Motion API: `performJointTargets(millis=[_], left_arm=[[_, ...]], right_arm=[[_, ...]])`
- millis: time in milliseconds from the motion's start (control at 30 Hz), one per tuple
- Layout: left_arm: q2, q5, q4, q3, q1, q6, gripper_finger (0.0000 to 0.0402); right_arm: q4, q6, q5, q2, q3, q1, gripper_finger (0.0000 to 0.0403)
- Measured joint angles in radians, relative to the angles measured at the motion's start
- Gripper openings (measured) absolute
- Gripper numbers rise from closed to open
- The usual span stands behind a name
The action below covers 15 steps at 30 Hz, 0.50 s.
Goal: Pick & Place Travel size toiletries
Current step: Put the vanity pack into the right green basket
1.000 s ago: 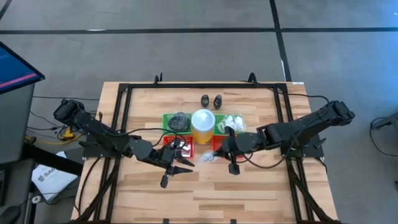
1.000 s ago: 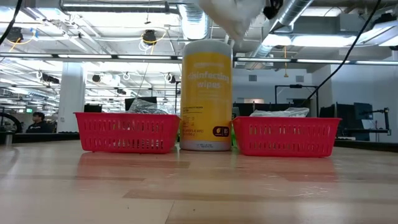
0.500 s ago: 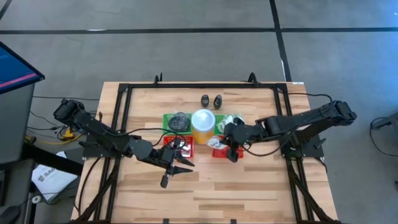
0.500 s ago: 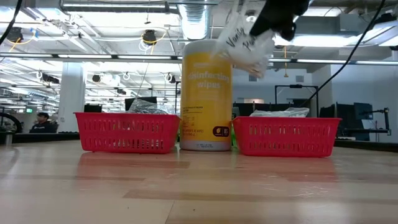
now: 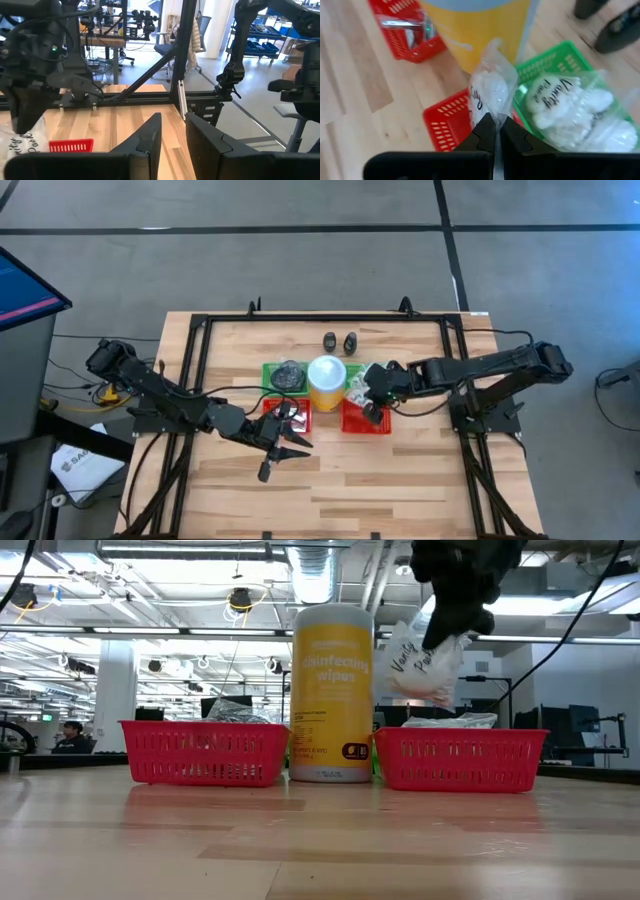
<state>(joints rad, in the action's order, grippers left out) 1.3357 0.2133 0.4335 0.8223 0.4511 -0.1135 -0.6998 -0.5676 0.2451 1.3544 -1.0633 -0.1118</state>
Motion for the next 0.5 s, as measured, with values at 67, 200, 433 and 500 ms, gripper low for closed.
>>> performJointTargets(millis=[67, 200, 433, 500], left_arm=[[0.000, 0.000, 0.000, 0.000, 0.000, 0.000, 0.0081], [0.000, 0.001, 0.000, 0.000, 0.000, 0.000, 0.0081], [0.000, 0.001, 0.000, 0.000, 0.000, 0.000, 0.0081], [0.000, 0.001, 0.000, 0.000, 0.000, 0.000, 0.0081]], right_arm=[[-0.012, -0.002, 0.000, 0.000, 0.004, 0.019, 0.0000], [-0.013, -0.010, 0.000, 0.000, 0.004, 0.062, 0.0000], [-0.032, -0.013, -0.010, 0.000, 0.004, 0.158, 0.0000], [-0.026, -0.018, -0.026, 0.000, 0.004, 0.181, 0.0000]])
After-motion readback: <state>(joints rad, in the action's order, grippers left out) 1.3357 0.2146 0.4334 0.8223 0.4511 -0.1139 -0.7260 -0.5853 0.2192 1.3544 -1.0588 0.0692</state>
